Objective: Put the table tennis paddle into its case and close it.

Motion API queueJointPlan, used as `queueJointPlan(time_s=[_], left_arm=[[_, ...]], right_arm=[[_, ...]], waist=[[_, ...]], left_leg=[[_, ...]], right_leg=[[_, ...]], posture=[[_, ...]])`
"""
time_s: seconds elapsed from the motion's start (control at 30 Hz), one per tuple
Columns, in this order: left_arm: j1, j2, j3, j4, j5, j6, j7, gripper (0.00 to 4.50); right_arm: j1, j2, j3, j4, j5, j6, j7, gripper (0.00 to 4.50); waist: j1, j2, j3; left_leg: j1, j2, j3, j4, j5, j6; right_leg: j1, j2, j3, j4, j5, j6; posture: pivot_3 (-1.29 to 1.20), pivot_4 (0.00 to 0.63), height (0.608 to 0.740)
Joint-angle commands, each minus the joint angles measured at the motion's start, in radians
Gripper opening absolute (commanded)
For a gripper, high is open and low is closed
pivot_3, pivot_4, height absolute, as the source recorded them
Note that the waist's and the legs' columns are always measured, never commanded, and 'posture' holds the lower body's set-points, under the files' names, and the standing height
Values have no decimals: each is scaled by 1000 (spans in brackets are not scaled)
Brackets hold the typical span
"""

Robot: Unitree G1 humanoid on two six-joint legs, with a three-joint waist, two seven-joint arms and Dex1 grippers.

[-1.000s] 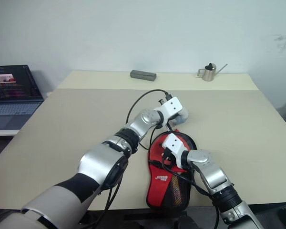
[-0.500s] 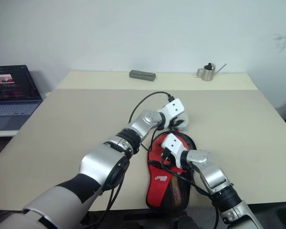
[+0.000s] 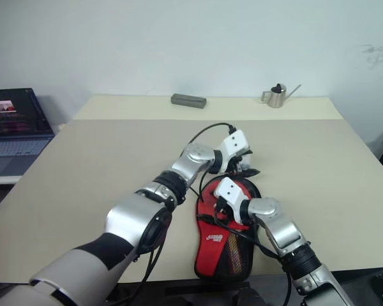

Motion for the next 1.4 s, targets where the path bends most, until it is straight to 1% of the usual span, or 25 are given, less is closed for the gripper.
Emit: queueJointPlan(time_s=[0.03, 0.13, 0.2, 0.27, 0.37, 0.43, 0.5, 0.57, 0.6, 0.67, 0.77, 0.9, 1.03, 1.1, 1.17, 1.27, 1.4], left_arm=[[-15, 28, 66, -101, -111, -31, -117, 3903], [20, 89, 87, -196, -172, -19, -219, 3903], [75, 148, 85, -289, -202, 20, -293, 3903], [155, 232, 78, -406, -221, 60, -343, 3903], [236, 318, 95, -556, -267, 167, -338, 3903], [286, 381, 122, -656, -307, 253, -320, 3903], [323, 415, 127, -728, -327, 304, -301, 3903], [391, 453, 126, -831, -359, 370, -311, 3903], [426, 469, 121, -882, -374, 400, -320, 3903], [482, 491, 109, -975, -408, 466, -338, 3903], [558, 527, 71, -1087, -445, 520, -385, 3903], [620, 561, 19, -1188, -485, 564, -441, 3903], [630, 560, -11, -1207, -497, 567, -441, 3903], [618, 542, -27, -1200, -498, 570, -423, 3903], [611, 533, -63, -1200, -490, 554, -448, 3903], [572, 499, -107, -1154, -459, 518, -438, 3903], [537, 435, -177, -1108, -414, 467, -415, 3903]], right_arm=[[41, -12, 72, 114, -59, 71, 2, 4500], [33, -25, 51, 82, -40, 89, 15, 4500], [31, -43, 31, 46, -21, 109, 28, 4500], [34, -71, 7, -21, 12, 144, 52, 4500], [42, -111, -21, -103, 51, 191, 76, 4500], [45, -142, -49, -161, 83, 226, 92, 4500], [47, -163, -67, -192, 102, 247, 100, 4500], [43, -190, -102, -232, 133, 276, 110, 4500], [41, -206, -119, -252, 149, 289, 118, 4500], [35, -231, -153, -290, 187, 319, 130, 4500], [20, -300, -225, -371, 281, 405, 175, 4500], [11, -406, -331, -462, 414, 521, 228, 4500], [1, -481, -428, -505, 541, 628, 241, 4500], [3, -515, -468, -511, 570, 646, 236, 4500], [12, -551, -505, -516, 584, 648, 228, 4500], [43, -601, -551, -523, 612, 649, 235, 4500], [69, -631, -597, -522, 646, 656, 218, 4500]], waist=[[0, 0, 0], [-3, 2, 2], [-4, 4, 3], [-3, 8, 5], [6, 8, 8], [17, 8, 10], [30, 8, 10], [37, 8, 10], [40, 8, 10], [42, 9, 10], [45, 9, 12], [52, 9, 17], [54, 10, 17], [53, 9, 18], [54, 10, 18], [55, 9, 18], [56, 9, 18]], left_leg=[[0, 0, 0, 0, 0, 0], [0, 0, 0, 0, 0, 0], [0, 0, 0, 0, 0, 0], [0, 0, 0, 0, 0, 0], [-3, 0, -1, 0, 0, 0], [-7, 0, -2, 1, 0, 0], [-15, 0, -5, 3, 0, 0], [-24, -1, -6, 4, 0, 0], [-26, -2, -6, 4, 0, -1], [-28, -2, -7, 4, 1, -1], [-34, -3, -7, 5, 1, -1], [-36, -3, -10, 5, 1, -1], [-36, -3, -10, 5, 1, 0], [-36, -3, -11, 5, 1, 0], [-36, -3, -11, 6, 1, 0], [-36, -4, -10, 6, 1, 0], [-36, -4, -10, 7, 1, 0]], right_leg=[[0, 0, 0, 0, 0, 0], [0, 0, 0, 0, 0, 0], [0, 0, 1, 1, 0, 0], [-1, 0, 1, 1, 0, 0], [-2, -1, 1, 1, 0, -1], [-4, -2, 1, 0, 3, -5], [-10, -3, -1, -1, 3, -6], [-18, -5, -2, 0, 3, -6], [-20, -9, -2, 0, 3, -6], [-21, -11, -3, -1, 3, -6], [-26, -12, -4, -2, 3, -6], [-27, -12, -6, -1, 3, -6], [-27, -12, -7, -1, 3, -6], [-26, -11, -7, -1, 3, -6], [-26, -11, -7, 0, 3, -6], [-26, -11, -7, -1, 3, -6], [-25, -9, -8, 0, 3, -6]], posture=[[0, 150, 740], [0, 150, 740], [0, 150, 740], [0, 150, 740], [0, 150, 740], [0, 150, 740], [0, 150, 740], [0, 150, 740], [0, 150, 740], [0, 150, 740], [0, 150, 740], [0, 150, 740], [0, 150, 740], [0, 150, 740], [0, 150, 740], [0, 150, 740], [0, 150, 740]])
